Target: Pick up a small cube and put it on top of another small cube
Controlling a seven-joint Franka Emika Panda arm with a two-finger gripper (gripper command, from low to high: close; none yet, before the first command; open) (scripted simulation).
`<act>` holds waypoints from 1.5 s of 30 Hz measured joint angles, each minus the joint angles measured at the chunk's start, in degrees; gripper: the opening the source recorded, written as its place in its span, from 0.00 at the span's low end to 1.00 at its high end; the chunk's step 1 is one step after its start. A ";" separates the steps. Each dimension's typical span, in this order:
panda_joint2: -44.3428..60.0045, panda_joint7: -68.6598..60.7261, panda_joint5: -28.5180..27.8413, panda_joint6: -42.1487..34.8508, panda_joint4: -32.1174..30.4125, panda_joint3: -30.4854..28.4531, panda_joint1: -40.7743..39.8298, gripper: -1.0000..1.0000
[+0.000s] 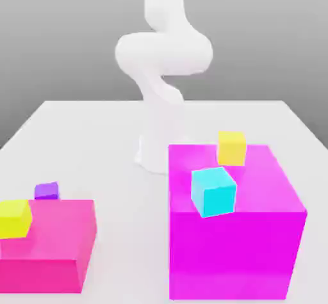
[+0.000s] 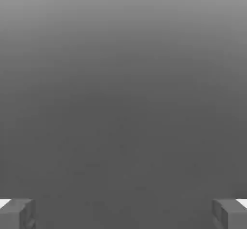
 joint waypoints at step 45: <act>48.24 -74.41 14.59 32.37 -26.85 -22.99 -23.10 0.00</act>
